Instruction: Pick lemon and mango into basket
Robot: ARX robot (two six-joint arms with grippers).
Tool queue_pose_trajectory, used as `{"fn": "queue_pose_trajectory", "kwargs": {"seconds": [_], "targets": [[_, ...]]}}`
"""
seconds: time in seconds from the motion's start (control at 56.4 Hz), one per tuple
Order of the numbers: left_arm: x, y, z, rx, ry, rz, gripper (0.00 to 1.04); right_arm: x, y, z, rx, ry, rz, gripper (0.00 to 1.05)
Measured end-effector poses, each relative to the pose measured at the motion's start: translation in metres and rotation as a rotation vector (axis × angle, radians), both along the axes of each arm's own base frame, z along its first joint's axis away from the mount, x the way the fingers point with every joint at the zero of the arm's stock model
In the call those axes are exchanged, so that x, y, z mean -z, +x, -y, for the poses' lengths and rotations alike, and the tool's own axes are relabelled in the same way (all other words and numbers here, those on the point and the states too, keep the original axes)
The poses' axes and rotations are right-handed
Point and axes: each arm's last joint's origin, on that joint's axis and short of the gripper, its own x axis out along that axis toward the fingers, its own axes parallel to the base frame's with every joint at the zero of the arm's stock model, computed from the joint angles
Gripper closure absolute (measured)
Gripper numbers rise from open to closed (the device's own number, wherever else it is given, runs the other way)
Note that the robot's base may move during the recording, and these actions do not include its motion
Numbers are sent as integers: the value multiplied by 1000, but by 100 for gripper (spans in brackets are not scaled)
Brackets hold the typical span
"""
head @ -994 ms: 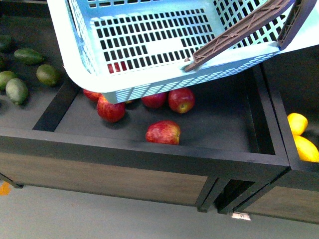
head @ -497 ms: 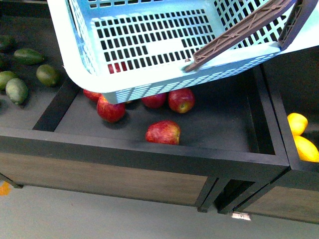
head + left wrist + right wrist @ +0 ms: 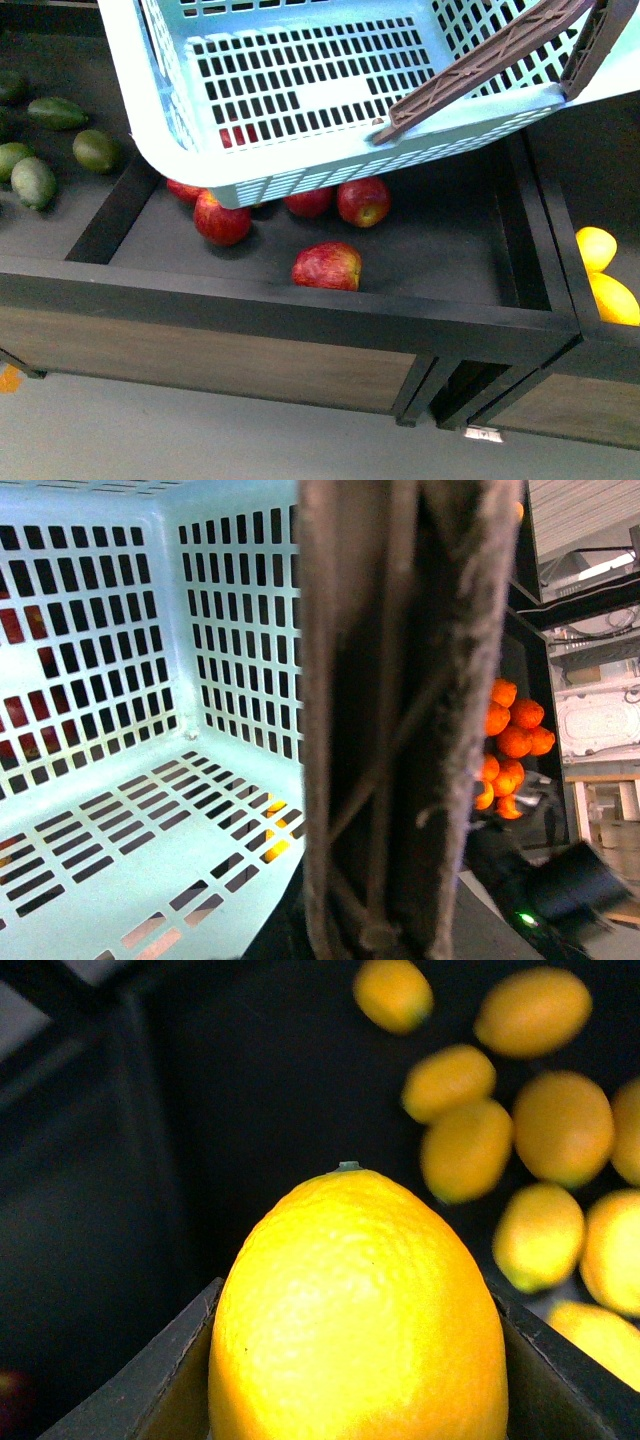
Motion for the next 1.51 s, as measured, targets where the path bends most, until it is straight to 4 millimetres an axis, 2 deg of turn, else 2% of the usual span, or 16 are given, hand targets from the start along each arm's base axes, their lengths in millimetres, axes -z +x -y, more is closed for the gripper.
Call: {"fn": "queue_pose_trajectory", "kwargs": {"seconds": [0.071, 0.106, 0.195, 0.319, 0.515, 0.657, 0.781, 0.834, 0.976, 1.082, 1.189, 1.278, 1.349, 1.402, 1.508], "targets": [[0, 0, 0, 0, 0, 0, 99, -34, -14, -21, -66, -22, 93, 41], [0, 0, 0, 0, 1, 0, 99, -53, -21, -39, -116, -36, 148, 41], [0, 0, 0, -1, 1, 1, 99, -73, -30, -82, -230, -53, 217, 41], [0, 0, 0, 0, 1, 0, 99, -72, -25, -124, -331, -48, 229, 41], [0, 0, 0, 0, 0, 0, 99, -57, -11, -183, -454, -64, 197, 41], [0, 0, 0, 0, 0, 0, 99, -51, -3, -213, -532, -78, 181, 41], [0, 0, 0, -1, 1, 1, 99, -47, 0, -229, -558, -98, 167, 41], [0, 0, 0, -1, 5, 4, 99, -45, 0, -232, -558, -101, 161, 39], [0, 0, -1, 0, 8, 6, 99, -47, 1, -232, -548, -104, 185, 18], [0, 0, 0, 4, 8, 6, 99, -50, 1, -224, -510, -68, 230, 7], [1, -1, 1, 7, 0, -3, 99, -57, -3, -205, -411, -32, 292, 9], [1, 0, 0, 1, 5, -1, 99, -64, -12, -182, -276, -39, 335, 9], [1, 1, -1, -6, 9, 1, 99, -66, -26, -166, -169, -174, 335, 21], [1, 1, -1, -4, 9, 2, 99, -62, -42, -161, -168, -287, 334, 31], [1, 0, 0, 5, 6, -1, 99, -50, -64, -157, -208, -379, 322, 47]]}}
